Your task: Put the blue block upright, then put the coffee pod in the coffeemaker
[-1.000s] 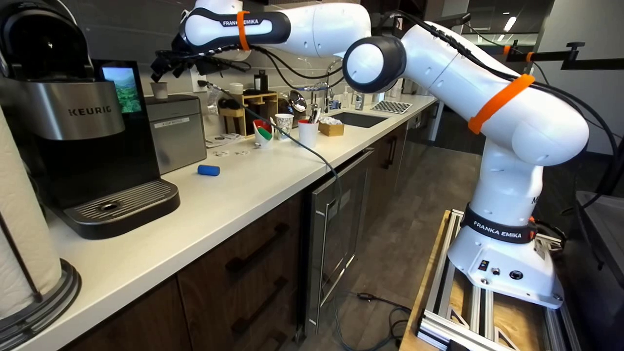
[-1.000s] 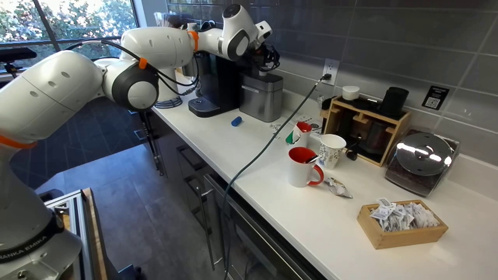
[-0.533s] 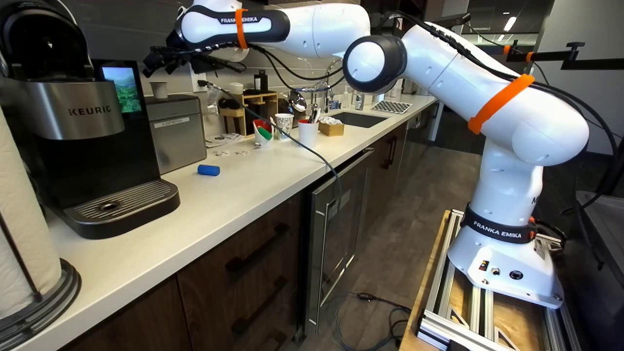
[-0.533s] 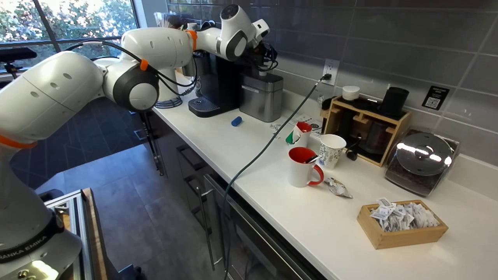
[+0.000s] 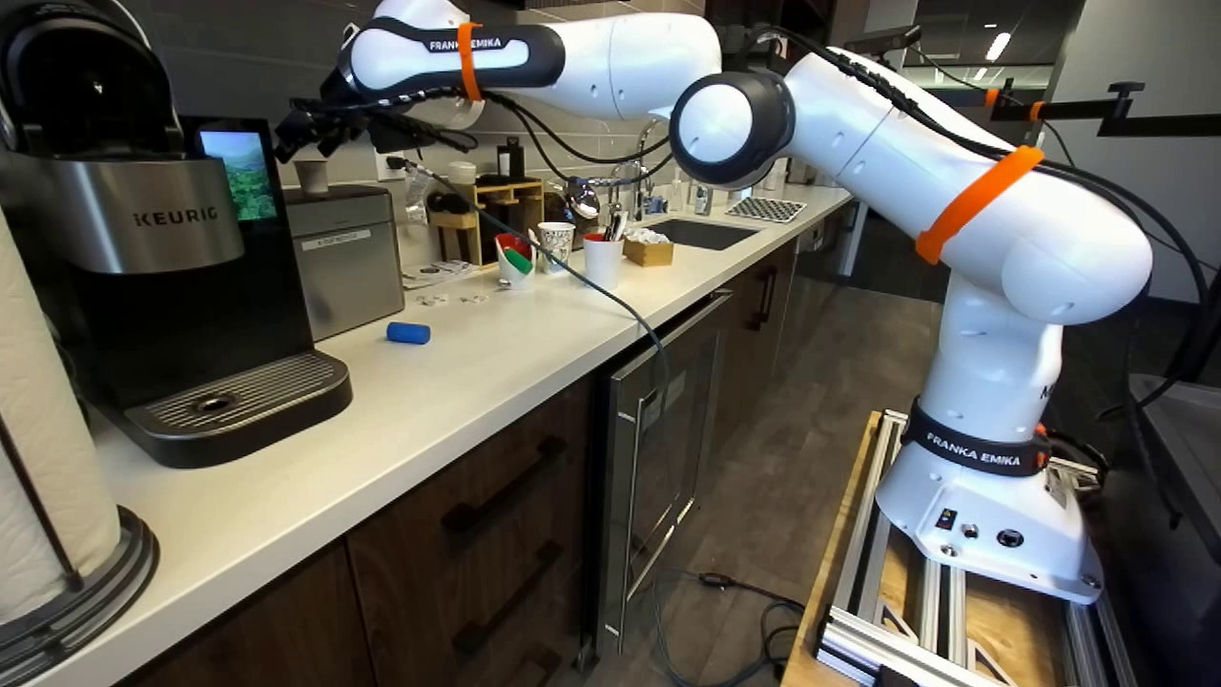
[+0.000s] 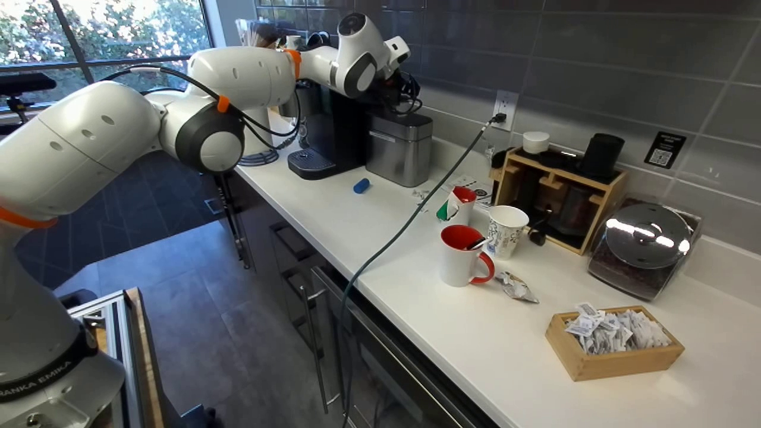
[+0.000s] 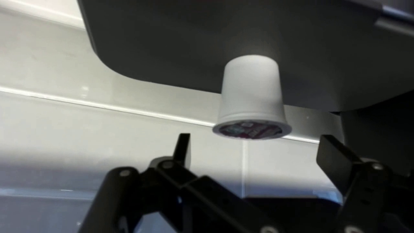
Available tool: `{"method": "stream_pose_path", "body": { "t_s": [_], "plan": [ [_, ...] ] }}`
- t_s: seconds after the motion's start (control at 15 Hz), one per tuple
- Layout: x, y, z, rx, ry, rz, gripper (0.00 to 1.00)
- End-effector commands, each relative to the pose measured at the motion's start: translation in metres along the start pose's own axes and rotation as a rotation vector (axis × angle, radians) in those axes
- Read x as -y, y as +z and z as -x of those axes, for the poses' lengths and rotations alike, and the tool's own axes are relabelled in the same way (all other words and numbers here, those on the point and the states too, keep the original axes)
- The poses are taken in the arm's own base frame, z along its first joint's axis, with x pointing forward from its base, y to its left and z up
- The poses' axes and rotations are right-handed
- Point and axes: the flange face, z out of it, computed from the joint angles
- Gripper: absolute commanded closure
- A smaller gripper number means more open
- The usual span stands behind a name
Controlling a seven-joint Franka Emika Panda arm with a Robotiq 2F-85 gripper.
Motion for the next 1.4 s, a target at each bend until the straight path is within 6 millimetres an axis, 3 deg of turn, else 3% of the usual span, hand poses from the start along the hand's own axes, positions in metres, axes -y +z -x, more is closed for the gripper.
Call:
{"method": "stream_pose_path", "body": {
  "t_s": [0.0, 0.13, 0.2, 0.33, 0.67, 0.93, 1.13, 1.33],
  "plan": [
    [-0.003, 0.005, 0.006, 0.036, 0.024, 0.003, 0.0],
    [-0.004, 0.006, 0.008, 0.048, 0.034, 0.003, 0.0],
    [-0.004, 0.007, 0.009, 0.054, 0.039, 0.004, 0.25],
    [-0.004, 0.008, 0.01, 0.062, 0.041, 0.0, 0.34],
    [-0.003, 0.002, 0.004, 0.047, 0.031, 0.001, 0.71],
    [0.016, -0.019, -0.017, 0.023, -0.019, -0.051, 0.71],
    [0.054, -0.025, -0.027, 0.012, -0.091, -0.14, 0.71],
    [0.093, -0.022, -0.024, -0.008, -0.113, -0.179, 0.71]
  ]
}}
